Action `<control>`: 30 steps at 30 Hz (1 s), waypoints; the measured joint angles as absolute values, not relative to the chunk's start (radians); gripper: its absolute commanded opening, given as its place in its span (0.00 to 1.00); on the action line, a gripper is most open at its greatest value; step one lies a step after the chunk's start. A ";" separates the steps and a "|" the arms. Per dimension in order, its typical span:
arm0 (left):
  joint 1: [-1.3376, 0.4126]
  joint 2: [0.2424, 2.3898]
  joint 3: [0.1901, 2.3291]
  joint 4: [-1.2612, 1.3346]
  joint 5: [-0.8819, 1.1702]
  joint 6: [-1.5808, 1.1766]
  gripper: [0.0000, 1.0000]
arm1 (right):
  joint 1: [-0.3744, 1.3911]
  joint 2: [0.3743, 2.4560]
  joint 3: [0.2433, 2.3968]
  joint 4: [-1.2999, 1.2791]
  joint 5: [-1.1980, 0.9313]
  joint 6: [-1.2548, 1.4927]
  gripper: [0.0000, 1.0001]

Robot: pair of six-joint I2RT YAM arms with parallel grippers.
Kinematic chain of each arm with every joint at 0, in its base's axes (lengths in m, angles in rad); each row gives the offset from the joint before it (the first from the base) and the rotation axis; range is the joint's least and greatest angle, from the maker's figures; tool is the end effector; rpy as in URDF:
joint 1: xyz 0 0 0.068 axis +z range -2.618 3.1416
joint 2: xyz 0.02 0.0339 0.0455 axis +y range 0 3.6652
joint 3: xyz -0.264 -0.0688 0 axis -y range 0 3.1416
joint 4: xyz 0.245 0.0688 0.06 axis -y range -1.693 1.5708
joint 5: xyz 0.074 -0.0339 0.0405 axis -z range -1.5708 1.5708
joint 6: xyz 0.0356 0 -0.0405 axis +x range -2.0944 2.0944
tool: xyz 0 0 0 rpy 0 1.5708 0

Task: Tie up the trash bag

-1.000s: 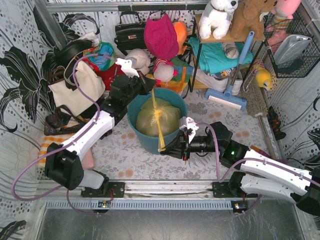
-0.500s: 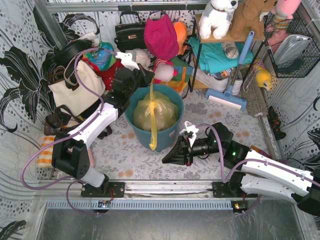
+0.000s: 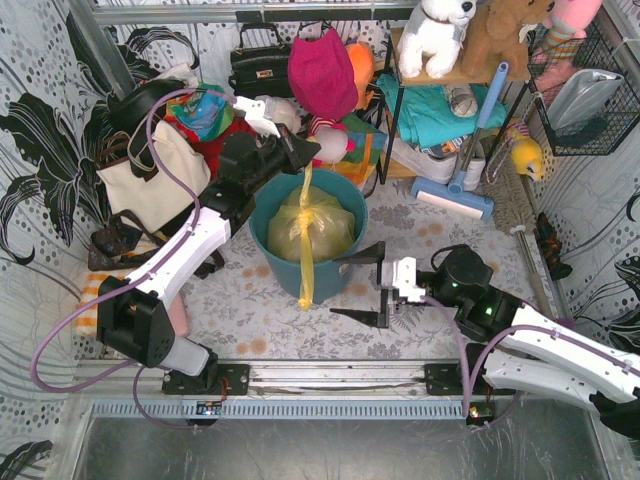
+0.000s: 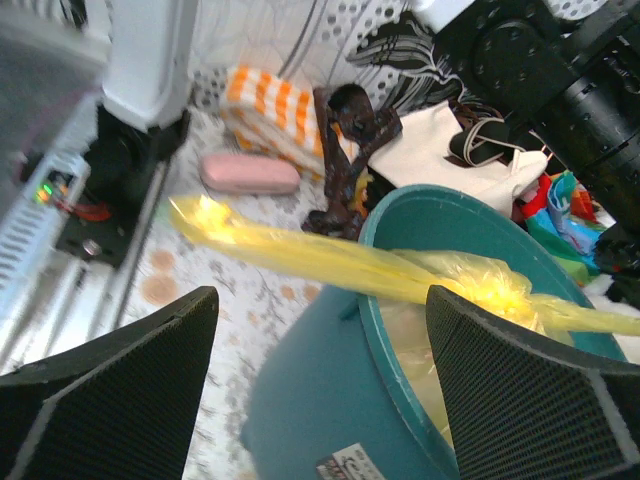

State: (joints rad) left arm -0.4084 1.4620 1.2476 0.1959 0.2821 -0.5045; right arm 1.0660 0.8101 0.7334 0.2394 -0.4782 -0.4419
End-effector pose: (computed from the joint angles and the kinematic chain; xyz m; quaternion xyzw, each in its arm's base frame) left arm 0.3188 -0.1488 0.3804 0.0644 0.7104 -0.3958 0.5784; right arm 0.0781 0.1752 0.3629 -0.5621 0.3349 0.3733 0.6577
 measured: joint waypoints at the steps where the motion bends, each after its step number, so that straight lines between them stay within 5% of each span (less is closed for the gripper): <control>1: -0.411 1.459 1.240 0.186 0.290 -0.508 0.00 | 1.066 0.834 0.734 0.239 -0.477 -0.501 0.85; 11: -0.424 1.456 1.175 0.155 0.334 -0.545 0.00 | 1.070 1.031 0.734 0.346 -0.471 -0.775 0.85; 15: -0.431 1.454 1.175 0.155 0.334 -0.547 0.00 | 1.087 1.086 0.741 0.448 -0.484 -0.783 0.77; 19: -0.432 1.451 1.175 0.155 0.335 -0.548 0.00 | 1.101 1.138 0.768 0.517 -0.513 -0.781 0.50; 21: -0.432 1.450 1.175 0.155 0.335 -0.549 0.00 | 1.106 1.148 0.772 0.537 -0.524 -0.775 0.31; 23: -0.432 1.448 1.175 0.155 0.335 -0.549 0.00 | 1.108 1.148 0.772 0.550 -0.536 -0.768 0.01; 30: -0.432 1.448 1.226 0.110 0.329 -0.531 0.00 | 1.109 1.147 0.832 0.529 -0.528 -0.742 0.00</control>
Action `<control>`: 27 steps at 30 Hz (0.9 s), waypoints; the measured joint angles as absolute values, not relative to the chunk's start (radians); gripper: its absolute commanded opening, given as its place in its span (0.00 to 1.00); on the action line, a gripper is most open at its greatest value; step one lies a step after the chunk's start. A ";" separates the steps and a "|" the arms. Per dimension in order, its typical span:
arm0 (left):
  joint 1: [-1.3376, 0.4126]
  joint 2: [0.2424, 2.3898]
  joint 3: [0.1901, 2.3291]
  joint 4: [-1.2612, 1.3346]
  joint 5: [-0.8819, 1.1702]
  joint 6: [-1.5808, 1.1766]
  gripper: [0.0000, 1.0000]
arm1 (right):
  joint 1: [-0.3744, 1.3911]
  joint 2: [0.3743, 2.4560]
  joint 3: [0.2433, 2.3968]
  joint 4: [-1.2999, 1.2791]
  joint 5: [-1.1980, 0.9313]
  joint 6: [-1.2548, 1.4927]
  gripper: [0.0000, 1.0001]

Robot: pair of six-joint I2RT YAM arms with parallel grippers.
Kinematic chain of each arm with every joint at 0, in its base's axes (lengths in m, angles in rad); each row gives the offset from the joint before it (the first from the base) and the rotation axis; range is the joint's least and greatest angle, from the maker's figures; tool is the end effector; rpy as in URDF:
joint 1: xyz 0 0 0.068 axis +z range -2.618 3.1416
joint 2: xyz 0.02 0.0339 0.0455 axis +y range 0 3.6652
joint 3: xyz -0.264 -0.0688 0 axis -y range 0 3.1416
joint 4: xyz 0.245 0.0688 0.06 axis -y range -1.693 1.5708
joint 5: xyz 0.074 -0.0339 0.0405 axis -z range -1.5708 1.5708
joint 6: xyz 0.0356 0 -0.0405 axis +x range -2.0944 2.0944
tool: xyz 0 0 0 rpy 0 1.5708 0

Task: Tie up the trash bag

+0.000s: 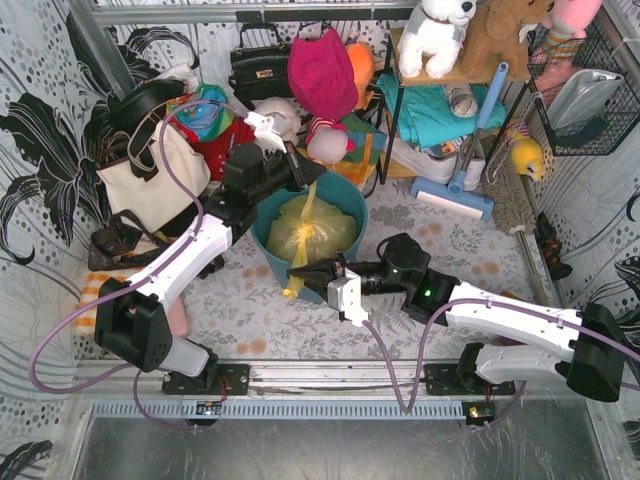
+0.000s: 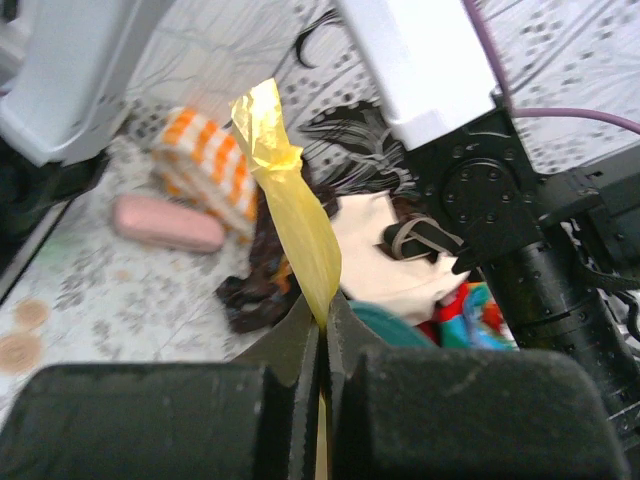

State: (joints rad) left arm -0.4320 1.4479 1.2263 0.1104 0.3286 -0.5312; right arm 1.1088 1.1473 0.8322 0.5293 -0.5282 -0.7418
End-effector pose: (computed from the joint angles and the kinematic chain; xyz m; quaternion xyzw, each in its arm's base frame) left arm 0.3102 -0.1557 0.3682 0.0725 0.7398 -0.4127 0.5265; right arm 0.1022 0.2456 0.3576 -0.6061 0.2020 0.2982 0.7091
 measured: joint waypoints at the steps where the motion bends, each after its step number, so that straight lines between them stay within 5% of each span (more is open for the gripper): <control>1: -0.432 1.453 1.268 0.088 0.326 -0.523 0.00 | 1.109 1.147 0.854 0.528 -0.514 -0.737 0.00; 8: -0.437 1.464 1.594 0.047 0.323 -0.470 0.00 | 1.105 1.132 0.985 0.536 -0.467 -0.692 0.00; 19: -0.435 1.505 1.311 0.062 0.165 -0.435 0.00 | 1.107 1.011 0.667 0.638 -0.466 -0.386 0.00; 27: -0.425 1.554 1.431 -0.003 0.157 -0.441 0.00 | 1.105 1.027 0.754 0.645 -0.464 -0.343 0.00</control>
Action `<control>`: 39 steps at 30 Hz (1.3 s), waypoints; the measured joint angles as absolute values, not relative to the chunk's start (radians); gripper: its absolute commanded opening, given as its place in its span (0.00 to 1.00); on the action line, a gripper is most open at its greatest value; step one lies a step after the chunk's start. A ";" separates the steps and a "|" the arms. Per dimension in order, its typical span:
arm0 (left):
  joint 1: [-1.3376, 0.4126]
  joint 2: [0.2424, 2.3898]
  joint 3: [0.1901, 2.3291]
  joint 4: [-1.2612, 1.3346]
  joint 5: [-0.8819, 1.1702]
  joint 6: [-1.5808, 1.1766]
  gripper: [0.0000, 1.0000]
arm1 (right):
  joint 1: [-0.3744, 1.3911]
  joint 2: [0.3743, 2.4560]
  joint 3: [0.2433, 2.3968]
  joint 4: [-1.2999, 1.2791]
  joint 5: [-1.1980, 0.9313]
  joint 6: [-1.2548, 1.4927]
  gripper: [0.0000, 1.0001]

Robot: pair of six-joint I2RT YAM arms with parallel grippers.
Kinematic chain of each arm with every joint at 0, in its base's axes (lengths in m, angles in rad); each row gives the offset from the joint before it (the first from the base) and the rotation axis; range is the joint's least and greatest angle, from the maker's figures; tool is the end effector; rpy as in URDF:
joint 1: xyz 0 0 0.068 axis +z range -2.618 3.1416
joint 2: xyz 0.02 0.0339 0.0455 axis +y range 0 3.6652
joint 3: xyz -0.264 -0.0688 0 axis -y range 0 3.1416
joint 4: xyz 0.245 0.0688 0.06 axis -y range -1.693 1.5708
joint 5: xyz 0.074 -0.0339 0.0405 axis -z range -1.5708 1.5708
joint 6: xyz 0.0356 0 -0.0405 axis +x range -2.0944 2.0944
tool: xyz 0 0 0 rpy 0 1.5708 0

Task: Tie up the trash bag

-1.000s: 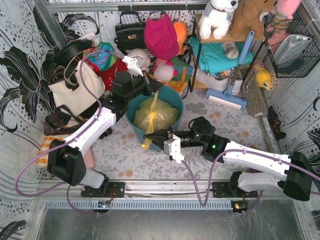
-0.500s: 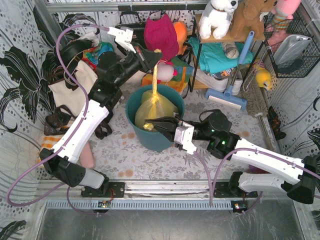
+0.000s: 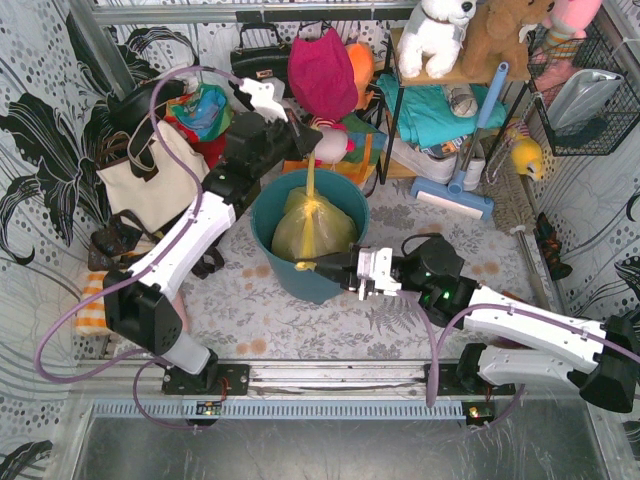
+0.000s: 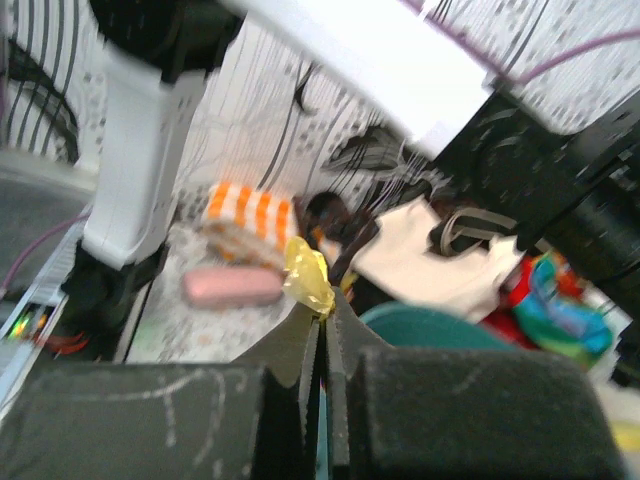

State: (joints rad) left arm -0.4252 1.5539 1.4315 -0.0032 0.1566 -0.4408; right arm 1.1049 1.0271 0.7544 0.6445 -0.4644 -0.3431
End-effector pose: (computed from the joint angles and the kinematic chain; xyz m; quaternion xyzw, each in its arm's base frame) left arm 0.3387 -0.1595 0.3934 0.0459 0.7482 -0.3299 0.5738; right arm 0.0909 0.2163 0.3697 -0.5060 0.2855 0.4192 0.6976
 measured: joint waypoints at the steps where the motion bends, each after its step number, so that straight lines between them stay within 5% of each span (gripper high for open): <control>1: -0.425 1.550 1.458 -0.001 0.166 -0.444 0.00 | 1.105 1.035 0.789 0.645 -0.466 -0.349 0.00; 10: -0.434 1.436 1.526 0.070 0.242 -0.454 0.00 | 1.106 1.061 0.923 0.692 -0.475 -0.385 0.00; 20: -0.431 1.538 1.344 0.093 0.120 -0.388 0.00 | 1.113 1.011 0.570 0.818 -0.463 -0.183 0.00; 26: -0.432 1.574 1.334 0.076 0.117 -0.375 0.00 | 1.114 0.997 0.545 0.856 -0.420 -0.150 0.00; 39: -0.456 1.364 1.346 0.220 0.263 -0.392 0.00 | 1.116 1.109 0.878 0.859 -0.242 -0.371 0.00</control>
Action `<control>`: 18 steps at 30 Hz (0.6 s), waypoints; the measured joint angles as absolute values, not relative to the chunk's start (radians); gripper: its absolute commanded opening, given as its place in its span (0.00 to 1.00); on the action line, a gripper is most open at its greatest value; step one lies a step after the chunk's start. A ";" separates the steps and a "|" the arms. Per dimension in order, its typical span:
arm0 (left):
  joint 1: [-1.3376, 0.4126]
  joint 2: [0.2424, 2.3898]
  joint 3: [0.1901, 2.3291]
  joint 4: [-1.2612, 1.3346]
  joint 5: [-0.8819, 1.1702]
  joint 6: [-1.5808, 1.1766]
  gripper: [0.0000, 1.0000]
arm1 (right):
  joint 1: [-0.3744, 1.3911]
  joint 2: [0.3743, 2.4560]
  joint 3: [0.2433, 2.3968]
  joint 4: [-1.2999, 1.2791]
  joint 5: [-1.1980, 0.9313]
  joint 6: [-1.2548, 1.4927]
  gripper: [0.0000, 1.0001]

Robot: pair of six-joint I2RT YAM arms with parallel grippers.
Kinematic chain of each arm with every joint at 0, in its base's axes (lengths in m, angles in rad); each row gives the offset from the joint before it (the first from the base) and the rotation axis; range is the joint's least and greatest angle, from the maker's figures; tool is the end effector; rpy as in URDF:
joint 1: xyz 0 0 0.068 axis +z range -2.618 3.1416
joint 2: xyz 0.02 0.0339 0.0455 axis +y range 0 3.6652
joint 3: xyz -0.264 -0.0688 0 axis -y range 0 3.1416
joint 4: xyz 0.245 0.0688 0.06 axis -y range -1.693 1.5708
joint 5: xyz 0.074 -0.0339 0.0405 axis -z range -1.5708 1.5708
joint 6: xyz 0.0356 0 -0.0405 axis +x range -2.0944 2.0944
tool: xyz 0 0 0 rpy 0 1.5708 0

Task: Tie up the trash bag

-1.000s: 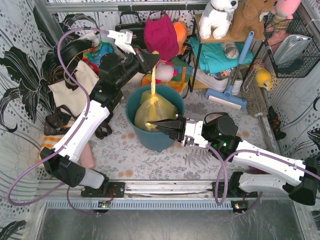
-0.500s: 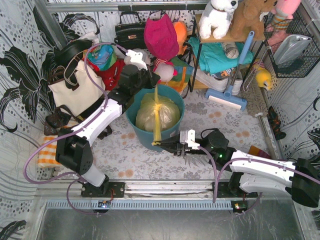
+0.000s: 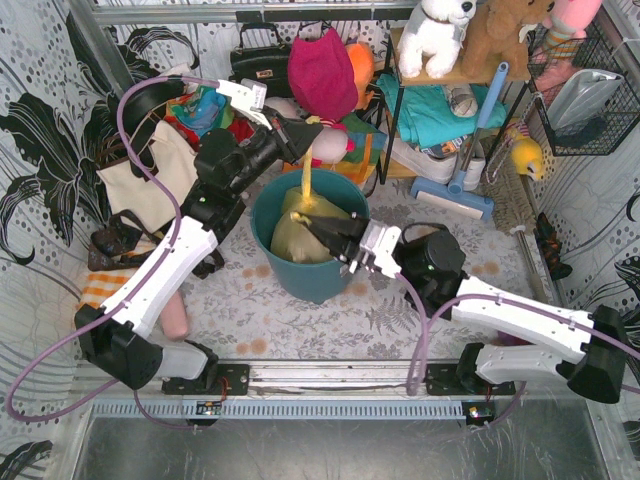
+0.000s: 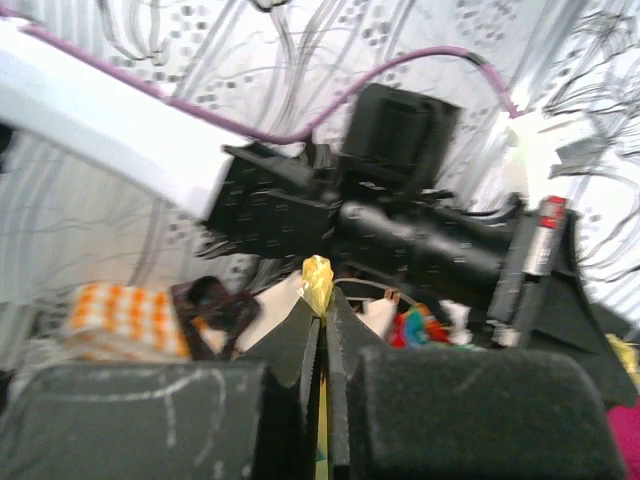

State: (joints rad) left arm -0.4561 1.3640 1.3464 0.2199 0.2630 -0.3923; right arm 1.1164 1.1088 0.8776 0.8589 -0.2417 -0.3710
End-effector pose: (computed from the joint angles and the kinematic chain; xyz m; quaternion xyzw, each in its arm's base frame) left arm 0.2814 -0.1484 0.4493 0.1215 0.6231 -0.3917 0.6660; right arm 0.0987 0.2216 0.4158 -0.3843 0.2592 0.3730 0.8037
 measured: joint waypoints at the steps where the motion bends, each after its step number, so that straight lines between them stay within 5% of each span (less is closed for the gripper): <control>1: -0.460 1.353 1.347 0.232 0.277 -0.398 0.00 | 1.105 1.132 0.911 0.856 -0.235 -0.389 0.00; 18: -0.509 1.300 1.346 0.285 0.350 -0.474 0.02 | 0.918 1.351 1.169 0.907 -0.290 -0.427 0.00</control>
State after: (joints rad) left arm -0.5095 1.2999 1.3457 0.2852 0.3504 -0.4744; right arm 0.9180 1.3510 1.1694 0.9066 -0.2897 -0.4274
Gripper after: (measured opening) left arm 0.008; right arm 0.003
